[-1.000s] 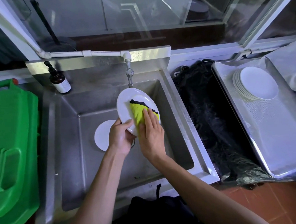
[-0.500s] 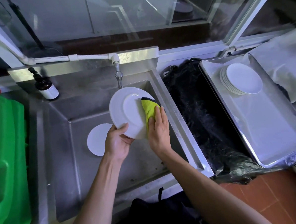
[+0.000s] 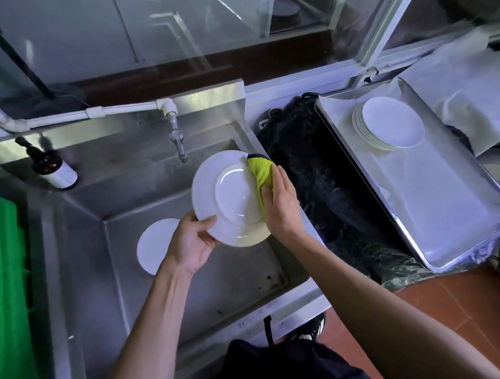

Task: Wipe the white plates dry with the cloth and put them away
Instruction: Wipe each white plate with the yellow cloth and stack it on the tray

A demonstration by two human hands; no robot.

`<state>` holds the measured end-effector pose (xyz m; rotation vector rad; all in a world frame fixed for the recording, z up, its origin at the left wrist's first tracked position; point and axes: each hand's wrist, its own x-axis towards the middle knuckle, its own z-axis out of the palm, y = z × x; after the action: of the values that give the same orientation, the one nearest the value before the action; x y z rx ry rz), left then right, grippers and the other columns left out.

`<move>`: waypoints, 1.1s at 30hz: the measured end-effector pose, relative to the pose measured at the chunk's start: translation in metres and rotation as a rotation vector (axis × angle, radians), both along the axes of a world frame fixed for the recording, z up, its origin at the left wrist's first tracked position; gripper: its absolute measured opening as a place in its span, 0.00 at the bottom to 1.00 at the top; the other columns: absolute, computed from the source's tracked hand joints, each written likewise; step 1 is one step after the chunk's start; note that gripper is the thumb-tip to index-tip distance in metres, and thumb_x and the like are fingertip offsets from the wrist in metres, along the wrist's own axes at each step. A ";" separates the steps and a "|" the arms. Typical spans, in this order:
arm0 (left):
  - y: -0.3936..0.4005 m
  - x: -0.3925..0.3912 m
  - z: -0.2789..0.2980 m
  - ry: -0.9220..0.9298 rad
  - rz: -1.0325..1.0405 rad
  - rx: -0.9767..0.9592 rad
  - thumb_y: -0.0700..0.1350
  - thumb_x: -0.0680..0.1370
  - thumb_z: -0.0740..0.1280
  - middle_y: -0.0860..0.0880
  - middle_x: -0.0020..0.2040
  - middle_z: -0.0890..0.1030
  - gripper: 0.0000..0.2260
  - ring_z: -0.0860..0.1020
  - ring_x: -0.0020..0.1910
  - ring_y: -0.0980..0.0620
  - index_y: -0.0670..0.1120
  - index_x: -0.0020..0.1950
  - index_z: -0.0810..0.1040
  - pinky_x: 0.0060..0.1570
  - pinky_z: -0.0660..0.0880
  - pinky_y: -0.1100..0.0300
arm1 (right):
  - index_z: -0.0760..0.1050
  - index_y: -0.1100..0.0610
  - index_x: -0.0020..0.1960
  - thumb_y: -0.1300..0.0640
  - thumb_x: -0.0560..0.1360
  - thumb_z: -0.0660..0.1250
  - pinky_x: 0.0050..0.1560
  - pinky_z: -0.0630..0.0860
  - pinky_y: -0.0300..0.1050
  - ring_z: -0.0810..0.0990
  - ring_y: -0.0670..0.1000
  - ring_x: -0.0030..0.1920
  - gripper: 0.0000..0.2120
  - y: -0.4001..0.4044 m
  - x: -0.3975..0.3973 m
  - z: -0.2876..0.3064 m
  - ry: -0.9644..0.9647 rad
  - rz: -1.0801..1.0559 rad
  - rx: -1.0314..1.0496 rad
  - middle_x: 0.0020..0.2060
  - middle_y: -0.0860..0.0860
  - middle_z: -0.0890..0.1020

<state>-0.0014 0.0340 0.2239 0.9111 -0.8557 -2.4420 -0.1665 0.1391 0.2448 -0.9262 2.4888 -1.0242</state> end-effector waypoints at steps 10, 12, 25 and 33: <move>0.011 -0.033 0.013 -0.129 -0.252 -0.183 0.34 0.68 0.71 0.38 0.56 0.84 0.18 0.83 0.53 0.40 0.37 0.59 0.81 0.50 0.82 0.46 | 0.59 0.54 0.81 0.54 0.86 0.54 0.70 0.66 0.61 0.62 0.55 0.77 0.24 0.010 -0.041 0.017 0.096 0.041 0.025 0.80 0.50 0.61; 0.018 -0.044 0.018 -0.168 -0.279 -0.251 0.35 0.68 0.71 0.39 0.55 0.85 0.18 0.84 0.52 0.40 0.38 0.58 0.82 0.52 0.81 0.45 | 0.59 0.54 0.81 0.54 0.86 0.54 0.69 0.67 0.61 0.62 0.55 0.77 0.24 0.012 -0.045 0.020 0.132 0.067 0.011 0.80 0.50 0.61; 0.060 -0.147 0.068 -0.231 -0.342 -0.691 0.37 0.72 0.72 0.45 0.49 0.87 0.10 0.84 0.48 0.45 0.47 0.52 0.84 0.50 0.81 0.47 | 0.66 0.59 0.77 0.62 0.84 0.61 0.72 0.66 0.50 0.68 0.60 0.72 0.22 0.061 -0.101 0.033 0.245 -0.019 -0.306 0.76 0.57 0.68; 0.110 -0.254 0.083 -0.345 -0.499 -0.972 0.35 0.80 0.69 0.43 0.53 0.86 0.10 0.83 0.55 0.39 0.51 0.52 0.83 0.58 0.78 0.41 | 0.69 0.62 0.75 0.67 0.81 0.63 0.70 0.71 0.53 0.71 0.60 0.71 0.22 0.136 -0.178 0.054 0.238 -0.162 -0.416 0.74 0.58 0.72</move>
<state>-0.2550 0.1443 0.3067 0.7647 -2.3229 -1.7748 -0.3448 0.2747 0.2989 -1.0228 2.6273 -1.6158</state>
